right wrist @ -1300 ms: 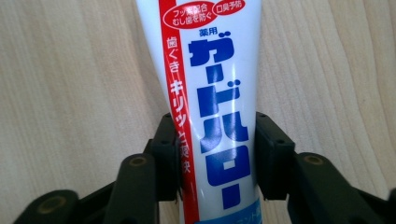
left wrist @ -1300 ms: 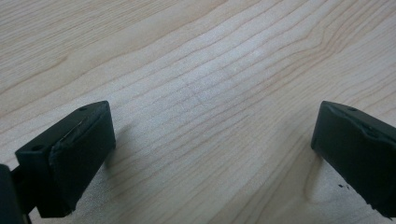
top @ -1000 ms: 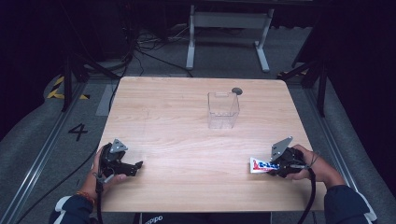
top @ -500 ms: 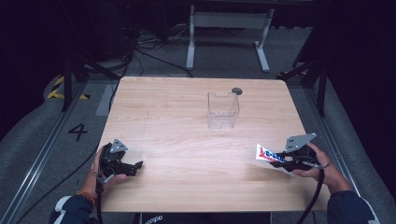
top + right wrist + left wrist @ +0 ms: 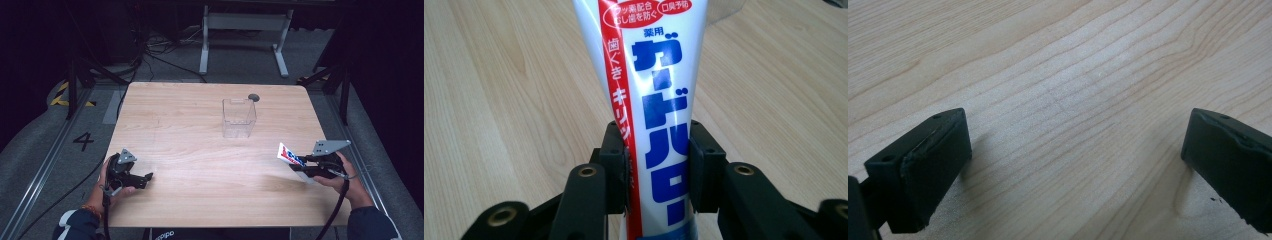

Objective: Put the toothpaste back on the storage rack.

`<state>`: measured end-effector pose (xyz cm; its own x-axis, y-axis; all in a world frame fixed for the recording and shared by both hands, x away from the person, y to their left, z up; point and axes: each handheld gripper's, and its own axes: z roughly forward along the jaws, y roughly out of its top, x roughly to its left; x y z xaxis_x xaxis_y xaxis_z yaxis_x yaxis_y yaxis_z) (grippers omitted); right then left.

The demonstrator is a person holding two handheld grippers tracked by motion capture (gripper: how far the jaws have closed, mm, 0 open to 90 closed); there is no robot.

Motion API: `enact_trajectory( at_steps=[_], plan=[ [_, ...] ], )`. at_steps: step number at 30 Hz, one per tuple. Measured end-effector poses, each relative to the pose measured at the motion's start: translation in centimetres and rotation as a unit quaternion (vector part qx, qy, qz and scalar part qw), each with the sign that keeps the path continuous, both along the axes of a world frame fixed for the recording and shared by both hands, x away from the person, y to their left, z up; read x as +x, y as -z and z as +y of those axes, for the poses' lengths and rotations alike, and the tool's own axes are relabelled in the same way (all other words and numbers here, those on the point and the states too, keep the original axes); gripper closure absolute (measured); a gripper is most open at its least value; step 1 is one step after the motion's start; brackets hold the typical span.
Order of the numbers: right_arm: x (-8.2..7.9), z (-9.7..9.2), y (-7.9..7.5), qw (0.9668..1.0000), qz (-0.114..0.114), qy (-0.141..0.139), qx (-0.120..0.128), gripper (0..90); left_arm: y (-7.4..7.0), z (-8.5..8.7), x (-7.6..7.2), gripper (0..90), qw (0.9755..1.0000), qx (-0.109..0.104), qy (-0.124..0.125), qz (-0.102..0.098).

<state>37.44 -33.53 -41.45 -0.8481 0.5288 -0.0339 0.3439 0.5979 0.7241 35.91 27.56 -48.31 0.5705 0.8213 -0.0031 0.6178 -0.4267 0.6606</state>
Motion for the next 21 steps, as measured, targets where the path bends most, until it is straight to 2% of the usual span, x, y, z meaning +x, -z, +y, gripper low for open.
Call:
enact_trajectory(
  at_steps=[14, 21],
  plan=[
    [0.4, 0.6, -1.2, 0.9989, -0.024, 0.021, 0.035, 67.2, 0.0, 0.0, 0.0, 0.2, 1.0, 0.0, 0.0, 0.0],
    [0.8, 1.0, -1.9, 0.9979, -0.038, 0.031, 0.042, 67.2, 0.0, 0.0, 0.0, 0.2, 1.0, 0.0, 0.0, 0.0]
  ],
)
